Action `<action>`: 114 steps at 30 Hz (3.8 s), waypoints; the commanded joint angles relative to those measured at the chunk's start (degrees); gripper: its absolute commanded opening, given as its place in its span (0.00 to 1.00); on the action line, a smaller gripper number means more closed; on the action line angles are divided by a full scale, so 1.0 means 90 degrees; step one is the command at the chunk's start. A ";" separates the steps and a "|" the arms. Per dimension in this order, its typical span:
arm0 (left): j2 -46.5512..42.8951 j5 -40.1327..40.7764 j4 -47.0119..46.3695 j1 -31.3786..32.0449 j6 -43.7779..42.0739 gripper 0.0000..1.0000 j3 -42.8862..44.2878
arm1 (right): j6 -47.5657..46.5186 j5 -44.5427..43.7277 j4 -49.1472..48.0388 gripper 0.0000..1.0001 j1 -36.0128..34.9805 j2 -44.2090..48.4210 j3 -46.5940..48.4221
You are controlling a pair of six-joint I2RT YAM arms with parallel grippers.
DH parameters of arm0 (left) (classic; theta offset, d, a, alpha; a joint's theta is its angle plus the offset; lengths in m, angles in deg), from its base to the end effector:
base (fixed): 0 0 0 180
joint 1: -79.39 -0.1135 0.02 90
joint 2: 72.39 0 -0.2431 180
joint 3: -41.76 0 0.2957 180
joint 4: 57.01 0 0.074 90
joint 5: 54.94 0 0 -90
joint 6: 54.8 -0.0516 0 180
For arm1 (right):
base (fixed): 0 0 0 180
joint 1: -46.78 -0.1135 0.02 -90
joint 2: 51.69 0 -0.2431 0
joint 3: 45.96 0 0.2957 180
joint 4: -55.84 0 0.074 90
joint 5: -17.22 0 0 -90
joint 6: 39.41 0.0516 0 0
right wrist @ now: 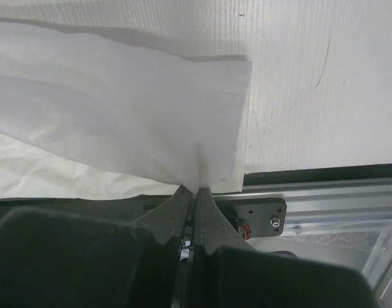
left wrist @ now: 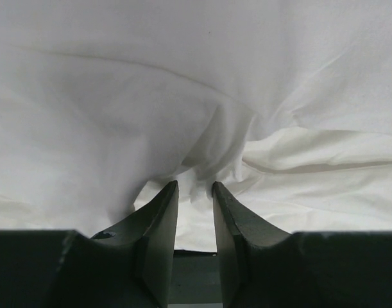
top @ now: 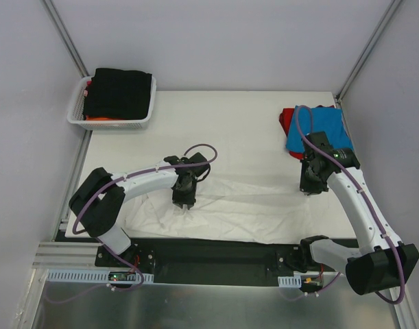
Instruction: Fold and stack the t-shirts
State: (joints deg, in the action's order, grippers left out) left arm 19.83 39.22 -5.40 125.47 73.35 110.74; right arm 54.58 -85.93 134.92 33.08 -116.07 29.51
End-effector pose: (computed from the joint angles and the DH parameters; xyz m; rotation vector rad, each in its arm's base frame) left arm 0.2343 -0.2379 0.1186 0.1860 2.8857 -0.1800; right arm 0.2472 0.0482 0.2744 -0.1694 2.7145 -0.2284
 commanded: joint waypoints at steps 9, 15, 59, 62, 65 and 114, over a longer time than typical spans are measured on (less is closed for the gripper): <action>-0.0872 -0.0130 0.0284 0.0016 0.0126 0.29 0.0219 | -0.0033 -0.0092 0.0317 0.01 0.0047 0.0229 0.0190; -0.1175 -0.0316 0.0274 0.0016 0.0126 0.29 -0.0357 | -0.0033 -0.0053 0.0278 0.01 0.0057 0.0200 0.0190; 0.0456 -0.0668 -0.0127 0.0006 -0.0665 0.27 0.0717 | 0.0114 -0.0053 0.0239 0.01 0.0037 0.0024 0.0288; 0.0388 -0.0668 -0.0127 0.0006 -0.0655 0.27 0.0532 | 0.0123 -0.0062 0.0248 0.01 0.0037 0.0034 0.0288; 0.0271 -0.0629 -0.0117 0.0006 -0.0636 0.27 0.0317 | 0.0133 -0.0063 0.0248 0.01 0.0037 0.0063 0.0229; -0.0873 -0.2494 0.0948 0.0016 -0.1309 0.00 0.0424 | 0.0270 0.0006 0.0112 0.01 -0.0021 -0.0024 0.0161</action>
State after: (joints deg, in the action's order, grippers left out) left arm 12.21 20.25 1.26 125.47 63.65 115.88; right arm 56.55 -85.58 135.47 33.02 -116.27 30.41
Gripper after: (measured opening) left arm 0.008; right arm 0.032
